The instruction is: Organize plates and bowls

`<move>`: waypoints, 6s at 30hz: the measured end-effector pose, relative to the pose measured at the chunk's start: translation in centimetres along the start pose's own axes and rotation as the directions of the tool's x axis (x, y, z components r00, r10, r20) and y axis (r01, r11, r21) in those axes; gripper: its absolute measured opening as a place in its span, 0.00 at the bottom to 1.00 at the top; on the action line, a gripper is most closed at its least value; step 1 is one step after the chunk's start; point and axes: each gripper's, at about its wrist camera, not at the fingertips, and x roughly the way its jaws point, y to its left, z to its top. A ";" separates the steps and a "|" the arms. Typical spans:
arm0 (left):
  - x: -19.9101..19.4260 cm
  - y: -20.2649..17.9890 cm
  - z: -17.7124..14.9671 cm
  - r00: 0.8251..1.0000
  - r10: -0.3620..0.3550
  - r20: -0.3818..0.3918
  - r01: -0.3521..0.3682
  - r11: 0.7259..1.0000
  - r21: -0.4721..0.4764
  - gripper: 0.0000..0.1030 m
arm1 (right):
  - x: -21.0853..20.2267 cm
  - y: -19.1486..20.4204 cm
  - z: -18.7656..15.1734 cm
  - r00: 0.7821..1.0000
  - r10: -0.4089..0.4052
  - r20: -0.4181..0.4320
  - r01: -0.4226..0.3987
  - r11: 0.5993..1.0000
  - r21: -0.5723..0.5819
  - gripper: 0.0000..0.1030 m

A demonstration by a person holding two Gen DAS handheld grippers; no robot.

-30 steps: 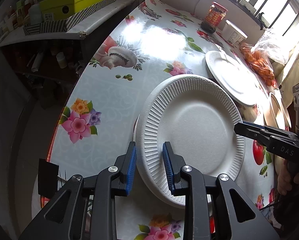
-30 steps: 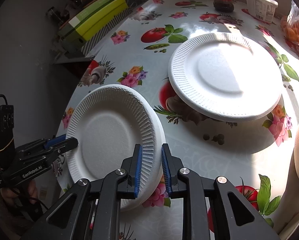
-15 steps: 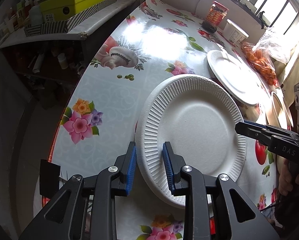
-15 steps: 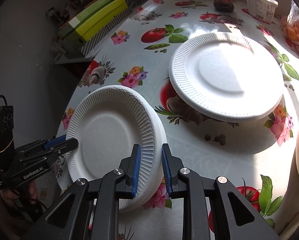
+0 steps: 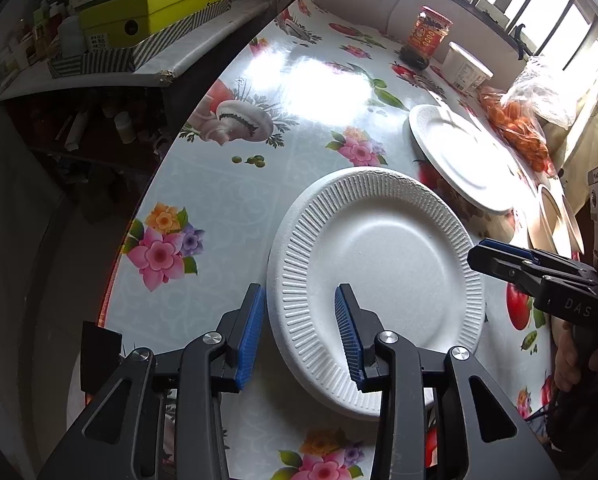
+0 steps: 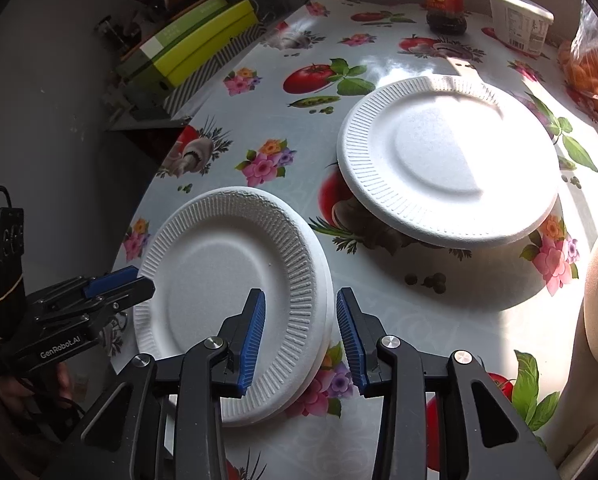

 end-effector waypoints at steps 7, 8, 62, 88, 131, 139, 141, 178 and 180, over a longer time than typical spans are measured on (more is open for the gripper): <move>-1.3 -0.8 1.5 0.997 -0.046 0.059 0.046 0.999 0.001 0.38 | -2.1 -1.7 -0.2 0.993 -0.021 0.113 0.013 0.997 0.071 0.40; -1.3 -1.2 1.8 0.997 -0.055 0.062 0.055 0.998 0.010 0.38 | -2.3 -2.1 -0.2 0.991 -0.032 0.127 0.021 0.996 0.085 0.40; 10.5 -11.4 13.3 0.986 -0.126 -0.108 0.137 0.986 0.098 0.38 | -3.1 -12.7 -0.2 0.942 -0.132 0.308 -0.006 0.911 0.412 0.42; 10.8 -11.5 13.4 0.984 -0.144 -0.110 0.154 0.984 0.085 0.18 | -2.3 -13.1 -0.1 0.947 -0.125 0.294 -0.010 0.909 0.417 0.20; 5.0 -9.7 10.5 0.982 -0.185 -0.033 0.187 0.979 0.081 0.18 | -5.1 -9.8 -2.0 0.940 -0.084 0.330 -0.052 0.922 0.383 0.20; 3.4 -8.3 8.9 0.982 -0.190 -0.010 0.191 0.980 0.064 0.18 | -5.3 -8.6 -2.6 0.942 -0.056 0.331 -0.070 0.931 0.357 0.20; 3.0 -7.9 8.4 0.982 -0.187 -0.004 0.186 0.981 0.060 0.18 | -5.3 -8.2 -2.8 0.943 -0.047 0.330 -0.075 0.934 0.349 0.20; -1.1 -1.4 0.3 0.990 -0.121 0.069 0.125 0.990 -0.068 0.18 | -2.8 -2.1 -5.2 0.967 0.065 0.245 -0.113 0.976 0.187 0.20; -1.2 -1.2 -0.1 0.990 -0.120 0.071 0.125 0.989 -0.075 0.18 | -2.6 -1.8 -5.3 0.968 0.067 0.240 -0.113 0.976 0.184 0.20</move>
